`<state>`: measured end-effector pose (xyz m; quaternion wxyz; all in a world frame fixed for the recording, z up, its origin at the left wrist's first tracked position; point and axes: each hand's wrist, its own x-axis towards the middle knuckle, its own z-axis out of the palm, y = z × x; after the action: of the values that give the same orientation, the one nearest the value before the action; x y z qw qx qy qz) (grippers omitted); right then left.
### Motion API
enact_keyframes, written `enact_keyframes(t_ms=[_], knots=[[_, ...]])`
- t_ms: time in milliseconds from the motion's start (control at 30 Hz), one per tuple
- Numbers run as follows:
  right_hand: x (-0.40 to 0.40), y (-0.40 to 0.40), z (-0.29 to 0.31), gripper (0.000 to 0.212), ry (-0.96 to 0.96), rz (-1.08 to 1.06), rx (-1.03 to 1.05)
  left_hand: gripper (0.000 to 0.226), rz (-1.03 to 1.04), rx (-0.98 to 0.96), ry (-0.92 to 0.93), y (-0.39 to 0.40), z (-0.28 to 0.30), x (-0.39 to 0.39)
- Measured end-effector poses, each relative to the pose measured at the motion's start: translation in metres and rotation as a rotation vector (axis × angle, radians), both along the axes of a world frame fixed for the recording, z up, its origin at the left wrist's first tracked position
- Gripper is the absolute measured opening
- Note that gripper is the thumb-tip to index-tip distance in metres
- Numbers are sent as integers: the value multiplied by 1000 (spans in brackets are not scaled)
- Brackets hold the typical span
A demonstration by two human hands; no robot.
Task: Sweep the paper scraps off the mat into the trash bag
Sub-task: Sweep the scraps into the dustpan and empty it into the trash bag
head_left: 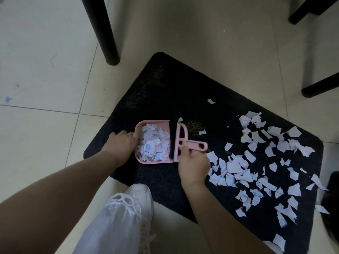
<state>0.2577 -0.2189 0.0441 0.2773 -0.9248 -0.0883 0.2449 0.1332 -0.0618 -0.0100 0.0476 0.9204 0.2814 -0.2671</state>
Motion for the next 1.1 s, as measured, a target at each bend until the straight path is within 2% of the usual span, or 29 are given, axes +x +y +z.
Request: enact_keyframes(t_ms=[67, 133, 233, 333, 433, 533, 700, 833, 967, 1100], knots=[[11, -2, 3, 56, -27, -77, 33, 83, 9, -6, -7, 0, 0, -1], [21, -8, 4, 55, -90, -107, -21, 84, 15, -4, -14, 0, -1, -1], [23, -16, -2, 53, -179, -76, -166, 85, 16, -3, -12, 0, -3, -2], [12, -16, -8, 48, -159, -14, -228, 84, 16, -7, -3, 0, -2, -1], [-3, -6, -10, 47, -75, 21, -171, 84, 21, -8, -2, -1, 0, -1], [-6, 2, -7, 53, 14, -46, -28, 83, 20, -6, 2, -2, 1, -1], [12, 2, 4, 46, -3, -163, 118, 79, 8, 15, 15, -2, 0, -1], [29, -8, 4, 50, -141, -159, -83, 79, 15, 2, 18, -2, 2, 0], [11, -18, 1, 47, -161, -106, -241, 80, 22, -6, 14, -3, 5, 1], [-14, -8, -7, 49, -49, -86, -120, 81, 20, -5, 28, -3, 5, 1]])
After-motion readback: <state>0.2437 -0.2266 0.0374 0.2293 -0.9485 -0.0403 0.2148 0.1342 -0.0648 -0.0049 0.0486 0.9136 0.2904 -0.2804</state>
